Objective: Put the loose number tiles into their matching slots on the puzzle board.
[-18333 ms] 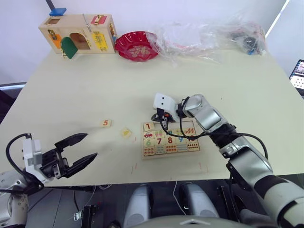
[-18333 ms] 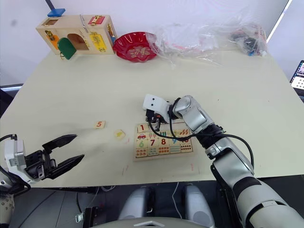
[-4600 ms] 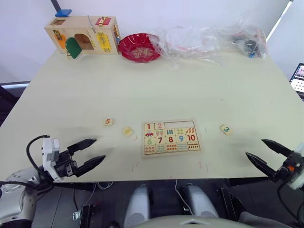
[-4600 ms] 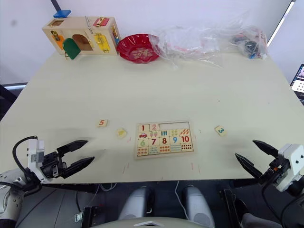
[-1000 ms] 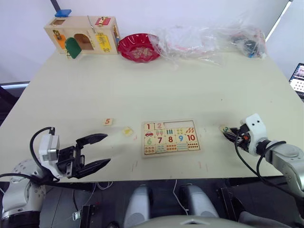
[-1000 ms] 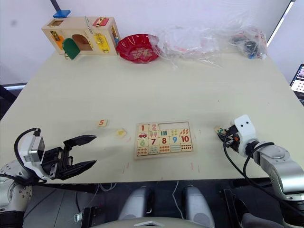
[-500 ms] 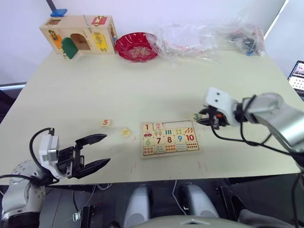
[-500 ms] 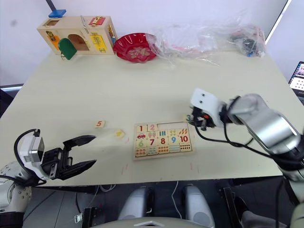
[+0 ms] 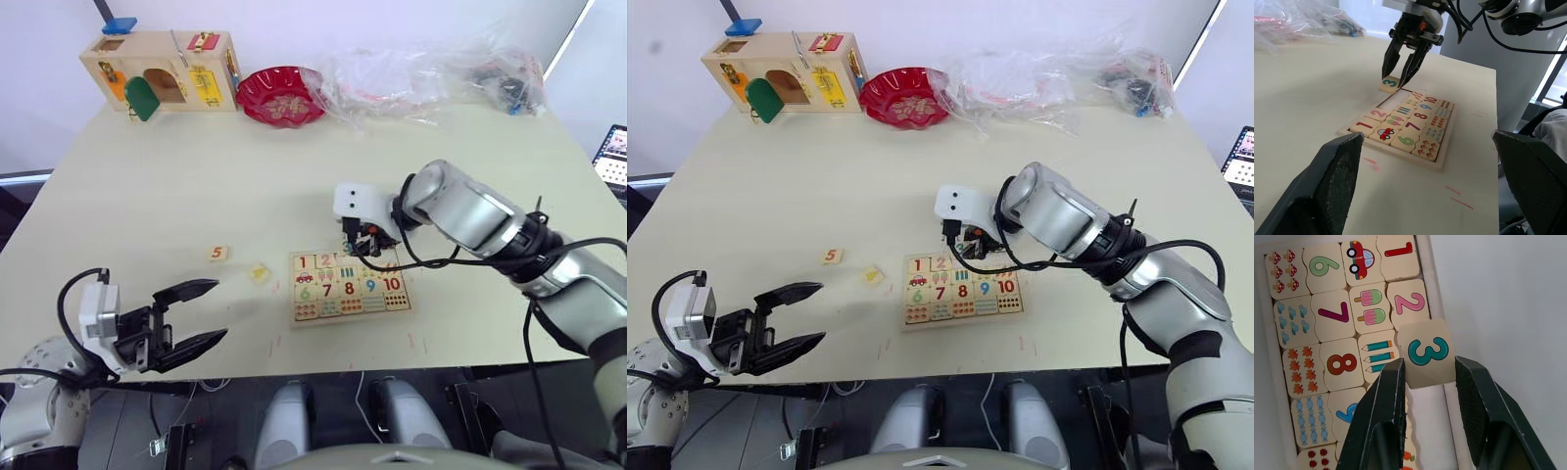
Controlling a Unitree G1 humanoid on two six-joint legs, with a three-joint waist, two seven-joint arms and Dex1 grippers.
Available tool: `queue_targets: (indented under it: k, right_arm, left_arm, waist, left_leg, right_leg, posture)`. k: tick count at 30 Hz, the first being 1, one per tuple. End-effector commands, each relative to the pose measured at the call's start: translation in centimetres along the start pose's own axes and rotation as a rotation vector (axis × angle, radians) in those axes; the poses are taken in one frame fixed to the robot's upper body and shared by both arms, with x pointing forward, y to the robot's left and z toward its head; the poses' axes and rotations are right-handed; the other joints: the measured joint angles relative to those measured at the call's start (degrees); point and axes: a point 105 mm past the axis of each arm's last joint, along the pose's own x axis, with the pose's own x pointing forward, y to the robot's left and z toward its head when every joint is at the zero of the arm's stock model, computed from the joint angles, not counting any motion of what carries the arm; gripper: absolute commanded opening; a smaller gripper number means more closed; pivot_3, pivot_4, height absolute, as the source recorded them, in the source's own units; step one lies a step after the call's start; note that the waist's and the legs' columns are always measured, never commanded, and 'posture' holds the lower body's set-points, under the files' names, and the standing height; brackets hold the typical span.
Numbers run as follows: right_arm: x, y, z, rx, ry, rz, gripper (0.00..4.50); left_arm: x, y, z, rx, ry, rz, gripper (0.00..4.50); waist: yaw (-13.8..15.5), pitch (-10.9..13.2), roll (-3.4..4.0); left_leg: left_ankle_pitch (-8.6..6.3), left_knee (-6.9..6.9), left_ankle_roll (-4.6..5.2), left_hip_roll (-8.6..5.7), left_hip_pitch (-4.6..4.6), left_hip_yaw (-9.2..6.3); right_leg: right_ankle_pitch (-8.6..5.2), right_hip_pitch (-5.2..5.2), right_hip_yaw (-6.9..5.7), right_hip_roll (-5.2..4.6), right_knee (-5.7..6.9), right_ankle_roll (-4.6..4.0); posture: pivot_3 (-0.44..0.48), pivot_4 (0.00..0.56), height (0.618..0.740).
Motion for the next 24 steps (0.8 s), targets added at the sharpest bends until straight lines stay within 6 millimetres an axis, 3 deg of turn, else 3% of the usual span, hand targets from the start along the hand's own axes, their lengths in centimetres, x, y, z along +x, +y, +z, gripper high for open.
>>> queue_targets:
  k: [1,24]
  right_arm:
    - [-0.2,-0.2,0.7,-0.035,-0.013,-0.006,0.96]
    - [1.8,-0.1,-0.1,-0.034,0.029,0.027,0.96]
  left_arm:
    - [-0.2,-0.1,1.1,0.044,-0.011,0.007,4.50]
    - [-0.1,0.2,1.3,0.026,-0.010,0.062,4.50]
  waist:
    - [-0.07,0.00,0.00]
    - [-0.19,0.00,0.00]
  left_leg:
    - [0.00,0.00,0.00,0.00,0.00,-0.01]
    - [0.00,-0.01,-0.01,0.01,0.02,0.00]
  right_leg:
    - [0.00,0.00,-0.01,0.01,0.00,0.00]
    - [0.00,0.00,0.00,0.04,0.01,0.00]
  posture:
    - [0.000,0.150,0.740]
    - [0.000,0.150,0.740]
